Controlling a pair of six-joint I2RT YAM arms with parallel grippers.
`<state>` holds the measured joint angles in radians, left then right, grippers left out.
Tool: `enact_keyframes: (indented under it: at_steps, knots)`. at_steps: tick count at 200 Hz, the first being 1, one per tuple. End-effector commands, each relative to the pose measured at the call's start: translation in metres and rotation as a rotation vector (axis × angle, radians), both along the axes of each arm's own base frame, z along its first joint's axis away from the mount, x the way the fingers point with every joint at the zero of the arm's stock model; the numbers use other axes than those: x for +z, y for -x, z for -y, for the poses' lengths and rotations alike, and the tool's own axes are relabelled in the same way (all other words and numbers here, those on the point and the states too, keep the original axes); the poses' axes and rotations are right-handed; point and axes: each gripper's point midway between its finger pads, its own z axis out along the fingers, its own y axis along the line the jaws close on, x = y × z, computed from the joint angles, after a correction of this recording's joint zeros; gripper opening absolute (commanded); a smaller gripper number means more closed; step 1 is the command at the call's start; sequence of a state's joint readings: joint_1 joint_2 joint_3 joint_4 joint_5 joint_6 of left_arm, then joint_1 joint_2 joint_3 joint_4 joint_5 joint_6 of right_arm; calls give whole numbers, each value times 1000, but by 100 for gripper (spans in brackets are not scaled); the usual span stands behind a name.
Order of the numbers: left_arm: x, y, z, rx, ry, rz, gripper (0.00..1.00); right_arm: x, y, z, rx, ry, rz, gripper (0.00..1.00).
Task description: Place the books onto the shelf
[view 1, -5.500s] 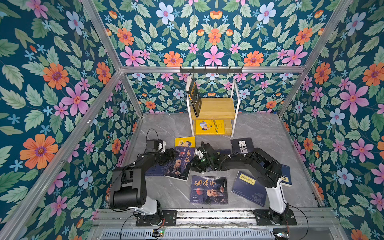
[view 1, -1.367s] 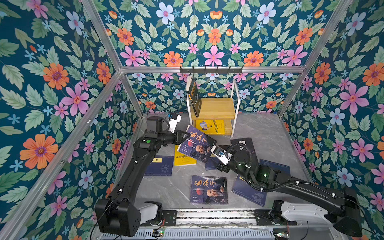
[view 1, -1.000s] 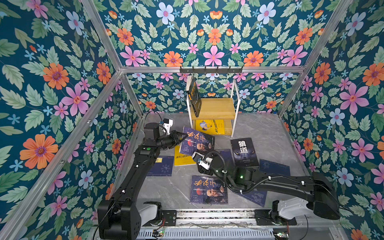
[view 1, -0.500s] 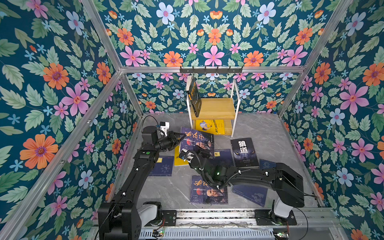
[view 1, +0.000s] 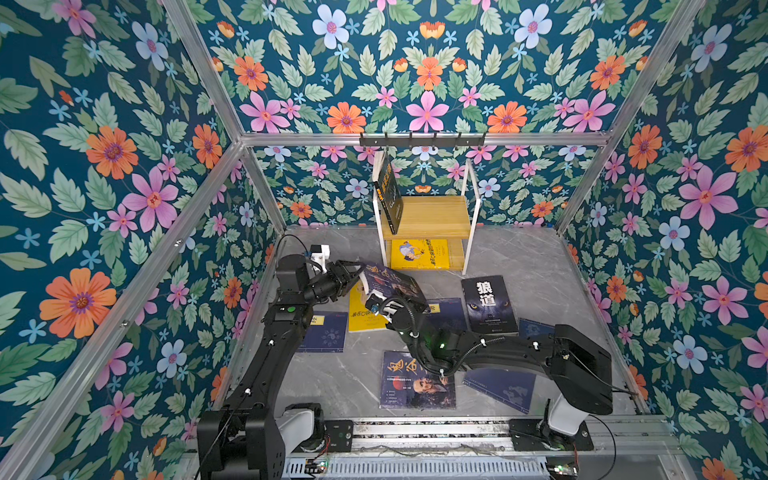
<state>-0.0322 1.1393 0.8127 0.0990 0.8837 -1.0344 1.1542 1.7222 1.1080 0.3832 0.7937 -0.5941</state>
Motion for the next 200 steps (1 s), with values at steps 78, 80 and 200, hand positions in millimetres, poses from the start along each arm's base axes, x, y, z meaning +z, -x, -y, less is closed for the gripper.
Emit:
enact_keyframes:
  at_steps: [78, 80, 200]
  knots:
    - [-2, -19, -59, 150, -372, 240, 95, 88, 22, 95, 38, -547, -123, 0]
    - [-4, -19, -60, 152, -381, 243, 95, 91, 21, 98, 36, -561, -122, 0]
    - [-25, -17, -89, 213, -690, 323, 100, 205, -78, 139, -76, -1005, -4, 0]
